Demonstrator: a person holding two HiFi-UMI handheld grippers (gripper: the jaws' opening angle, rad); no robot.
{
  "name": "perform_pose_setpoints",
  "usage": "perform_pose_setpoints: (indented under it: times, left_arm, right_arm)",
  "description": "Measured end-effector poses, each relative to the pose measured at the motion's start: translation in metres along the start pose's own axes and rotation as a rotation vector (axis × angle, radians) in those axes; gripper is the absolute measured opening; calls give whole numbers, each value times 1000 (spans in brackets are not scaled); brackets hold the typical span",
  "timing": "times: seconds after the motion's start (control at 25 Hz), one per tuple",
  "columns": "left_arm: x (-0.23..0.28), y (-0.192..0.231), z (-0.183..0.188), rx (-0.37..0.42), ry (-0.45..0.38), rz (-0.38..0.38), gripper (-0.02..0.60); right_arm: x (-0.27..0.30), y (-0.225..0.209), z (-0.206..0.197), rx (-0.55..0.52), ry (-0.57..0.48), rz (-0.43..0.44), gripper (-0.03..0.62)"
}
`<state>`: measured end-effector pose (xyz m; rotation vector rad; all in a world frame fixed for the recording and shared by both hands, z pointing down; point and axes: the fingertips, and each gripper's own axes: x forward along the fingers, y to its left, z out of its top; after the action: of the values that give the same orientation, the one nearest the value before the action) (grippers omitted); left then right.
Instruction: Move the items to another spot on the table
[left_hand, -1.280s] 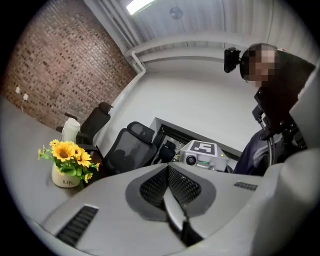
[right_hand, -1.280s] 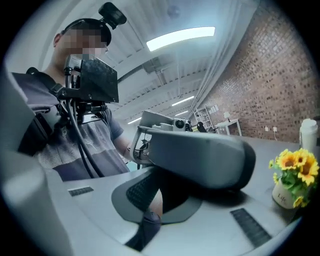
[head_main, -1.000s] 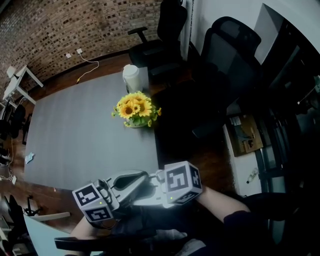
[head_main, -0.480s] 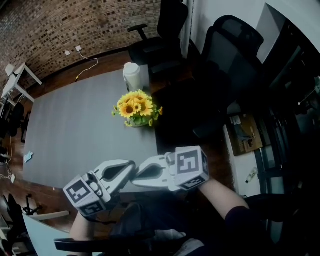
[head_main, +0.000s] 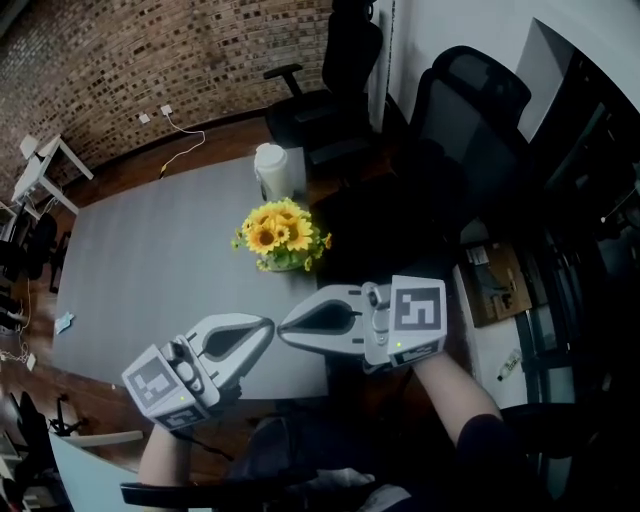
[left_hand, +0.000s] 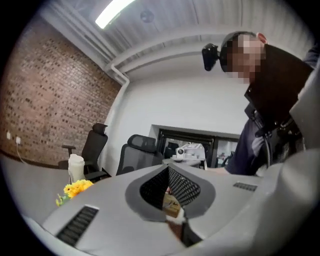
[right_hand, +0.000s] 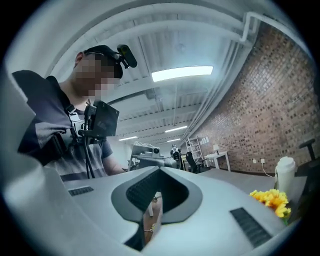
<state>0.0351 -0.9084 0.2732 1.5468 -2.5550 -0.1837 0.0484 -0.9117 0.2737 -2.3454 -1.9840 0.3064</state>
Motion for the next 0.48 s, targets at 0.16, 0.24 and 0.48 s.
perform_pose_setpoints:
  times: [0.16, 0.24, 0.48]
  left_arm:
    - [-2, -22, -11, 67, 108, -65, 11]
    - [-1, -27, -9, 83, 110, -69, 14]
    - [4, -51, -9, 129, 167, -157, 10]
  right_arm:
    - [1, 20, 2, -5, 50, 92, -17]
    - [2, 24, 4, -3, 49, 121, -15]
    - [-5, 44, 5, -20, 146, 193, -3]
